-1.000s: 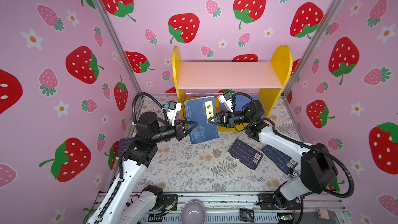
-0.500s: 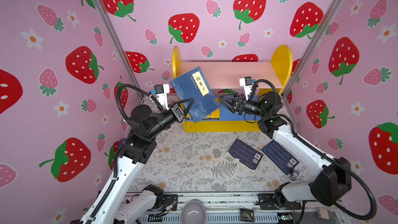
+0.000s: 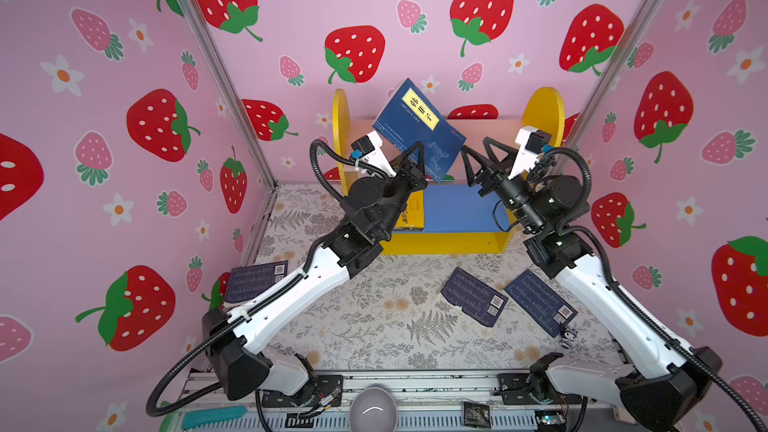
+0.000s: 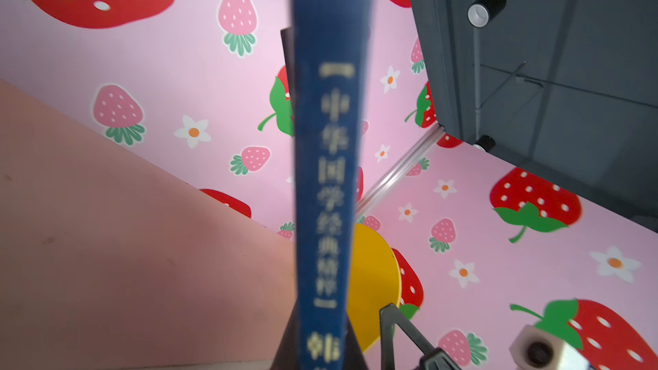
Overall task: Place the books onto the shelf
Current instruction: 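Lower the navy-blue book flat onto the pink upper shelf with both grippers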
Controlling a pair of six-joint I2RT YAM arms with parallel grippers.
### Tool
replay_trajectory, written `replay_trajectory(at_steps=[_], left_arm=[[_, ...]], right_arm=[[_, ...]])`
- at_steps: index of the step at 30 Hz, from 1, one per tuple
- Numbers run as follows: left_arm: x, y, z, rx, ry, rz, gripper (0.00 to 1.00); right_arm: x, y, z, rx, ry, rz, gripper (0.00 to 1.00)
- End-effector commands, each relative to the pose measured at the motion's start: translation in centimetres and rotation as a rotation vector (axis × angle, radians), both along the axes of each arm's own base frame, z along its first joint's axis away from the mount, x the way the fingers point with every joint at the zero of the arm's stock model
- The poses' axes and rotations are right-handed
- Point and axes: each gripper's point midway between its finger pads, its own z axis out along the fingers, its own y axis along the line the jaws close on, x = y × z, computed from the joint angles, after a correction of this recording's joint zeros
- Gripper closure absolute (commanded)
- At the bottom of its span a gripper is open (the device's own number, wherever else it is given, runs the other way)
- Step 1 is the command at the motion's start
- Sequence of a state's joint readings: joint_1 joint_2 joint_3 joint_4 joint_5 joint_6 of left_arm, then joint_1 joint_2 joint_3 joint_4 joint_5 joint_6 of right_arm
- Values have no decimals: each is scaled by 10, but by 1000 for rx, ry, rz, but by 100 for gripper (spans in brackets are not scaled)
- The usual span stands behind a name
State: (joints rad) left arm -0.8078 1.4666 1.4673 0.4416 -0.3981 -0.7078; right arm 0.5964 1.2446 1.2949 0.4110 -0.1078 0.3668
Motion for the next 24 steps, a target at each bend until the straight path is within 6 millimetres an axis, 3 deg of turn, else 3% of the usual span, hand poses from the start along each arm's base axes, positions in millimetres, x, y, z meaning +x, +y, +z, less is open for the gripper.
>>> replay_trajectory(at_steps=[1,12,18,24], left_arm=[[3,47,54,-237,-86,260,100],[29,46,43,-296,6,427,100],[36,52,24,-308,68,458,96],[52,57,-3,-338,150,452,95]], right_arm=[[15,-3,10,-19,-22,-89,23],[55,17,9,-28,1,-119,22],[76,41,20,-34,9,-71,22],[84,62,9,-38,36,13,24]])
